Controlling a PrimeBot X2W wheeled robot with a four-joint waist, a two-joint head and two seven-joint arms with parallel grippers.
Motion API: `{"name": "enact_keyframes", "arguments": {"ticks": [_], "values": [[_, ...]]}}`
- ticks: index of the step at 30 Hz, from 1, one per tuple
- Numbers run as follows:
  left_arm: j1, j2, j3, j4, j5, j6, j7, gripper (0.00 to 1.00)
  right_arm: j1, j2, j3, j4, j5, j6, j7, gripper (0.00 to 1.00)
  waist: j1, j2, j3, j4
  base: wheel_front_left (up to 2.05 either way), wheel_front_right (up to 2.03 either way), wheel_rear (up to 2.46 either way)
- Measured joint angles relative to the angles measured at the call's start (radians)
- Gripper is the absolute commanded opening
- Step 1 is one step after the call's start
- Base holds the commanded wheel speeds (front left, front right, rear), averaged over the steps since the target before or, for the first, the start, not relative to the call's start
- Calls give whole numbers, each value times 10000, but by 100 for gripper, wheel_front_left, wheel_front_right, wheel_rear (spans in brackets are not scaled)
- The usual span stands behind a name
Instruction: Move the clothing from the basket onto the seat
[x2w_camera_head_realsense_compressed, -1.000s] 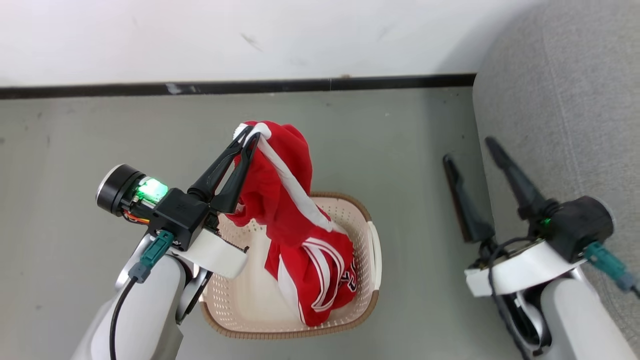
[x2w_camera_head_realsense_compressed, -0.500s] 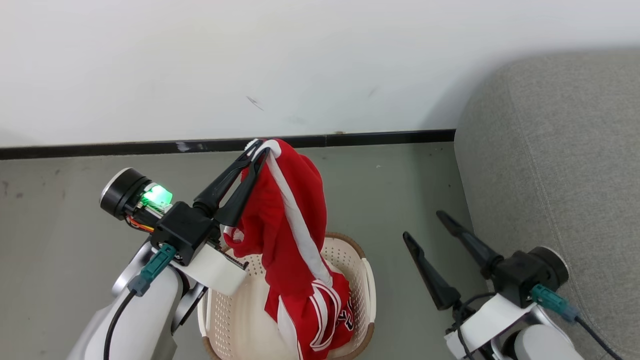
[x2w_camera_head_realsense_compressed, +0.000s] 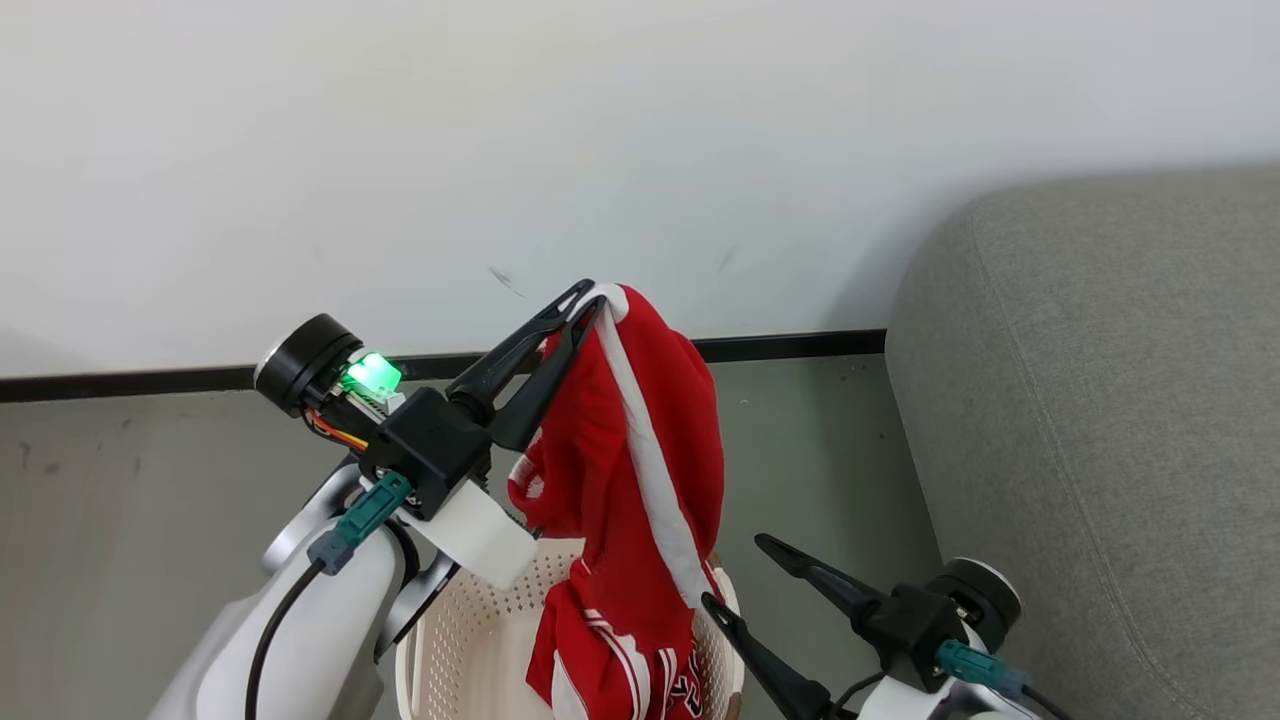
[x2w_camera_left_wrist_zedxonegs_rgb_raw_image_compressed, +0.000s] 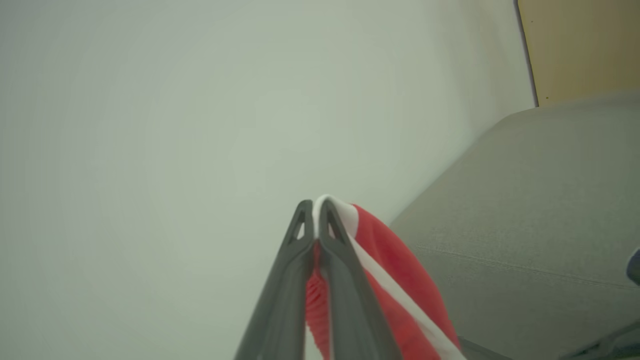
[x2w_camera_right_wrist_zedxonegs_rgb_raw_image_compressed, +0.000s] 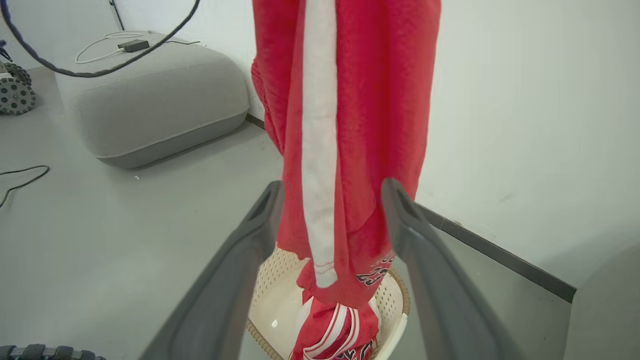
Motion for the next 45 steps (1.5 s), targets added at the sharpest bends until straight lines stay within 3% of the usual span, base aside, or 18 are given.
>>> {"name": "enact_keyframes", "arguments": {"ticks": [8,13,23,27,28,29,30,38,45], "values": [[-205,-88,-324,-221,-314,-75,435,0,-825,-15,865,686,-222,0,29,100,0,0,-360,-57,0,0,0],[-314,-245,-594,-431,-384,-75,704,0,-1214,44,803,1141,-591,0,67,100,0,0,-502,-40,0,0,0],[-451,-301,-869,-650,-531,-77,1068,0,-1818,1014,913,2150,-685,0,65,100,0,0,-645,111,0,0,0],[-496,-316,-943,-702,-604,-77,1218,0,-2102,1103,867,2554,-715,0,65,100,0,0,-685,189,0,0,0],[-510,-334,-965,-719,-621,-77,1220,0,-2136,1106,869,2696,-731,0,63,57,0,0,-694,210,0,0,0],[-511,-343,-978,-738,-635,-77,1221,0,-2172,1110,859,2805,-765,0,63,35,0,0,-705,230,0,0,0],[-511,-349,-993,-744,-681,-77,1231,0,-2220,1108,832,2901,-840,0,63,0,0,0,-715,248,0,0,0],[-385,-332,-771,-704,-1022,-69,1315,0,-2264,1156,474,3308,-888,0,52,0,0,0,-798,286,0,0,0],[321,-280,-360,-320,-1417,196,1304,0,-2197,1172,-190,3058,-706,2,52,0,0,0,-830,131,0,0,0]]}}
